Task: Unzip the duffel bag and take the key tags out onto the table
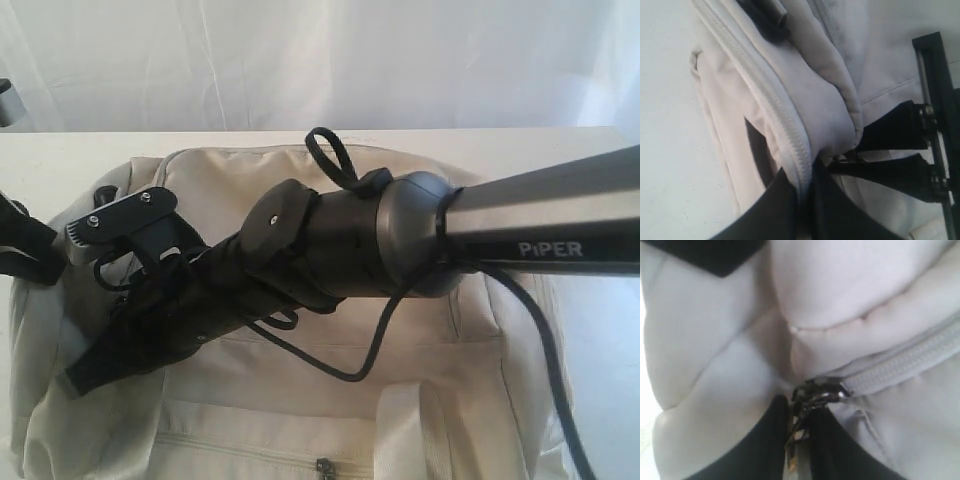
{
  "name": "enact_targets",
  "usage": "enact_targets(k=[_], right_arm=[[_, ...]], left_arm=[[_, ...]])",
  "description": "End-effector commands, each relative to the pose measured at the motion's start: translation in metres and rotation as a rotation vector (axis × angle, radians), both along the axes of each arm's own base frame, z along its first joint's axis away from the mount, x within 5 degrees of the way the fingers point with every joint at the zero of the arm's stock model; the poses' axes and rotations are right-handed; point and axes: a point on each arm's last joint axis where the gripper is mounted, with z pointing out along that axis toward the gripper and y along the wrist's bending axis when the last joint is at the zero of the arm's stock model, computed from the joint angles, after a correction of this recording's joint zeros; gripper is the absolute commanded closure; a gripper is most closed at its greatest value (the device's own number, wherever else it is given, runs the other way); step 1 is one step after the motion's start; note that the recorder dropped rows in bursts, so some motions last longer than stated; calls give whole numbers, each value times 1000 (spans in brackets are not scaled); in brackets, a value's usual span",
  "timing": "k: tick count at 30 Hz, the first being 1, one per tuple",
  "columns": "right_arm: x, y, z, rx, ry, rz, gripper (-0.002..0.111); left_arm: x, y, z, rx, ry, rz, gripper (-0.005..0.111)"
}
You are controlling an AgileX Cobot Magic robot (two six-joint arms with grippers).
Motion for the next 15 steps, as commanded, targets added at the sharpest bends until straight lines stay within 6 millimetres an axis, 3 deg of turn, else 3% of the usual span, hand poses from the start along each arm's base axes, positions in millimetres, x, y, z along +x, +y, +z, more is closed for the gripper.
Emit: enact_targets(k=[1, 15], right_arm=[[-6, -3, 16, 21, 4, 51, 107], [-19, -16, 20, -110, 95, 108, 108]], left_arm=[[-2, -2, 6, -36, -13, 3, 107], [-2, -2, 6, -36, -13, 3, 107]])
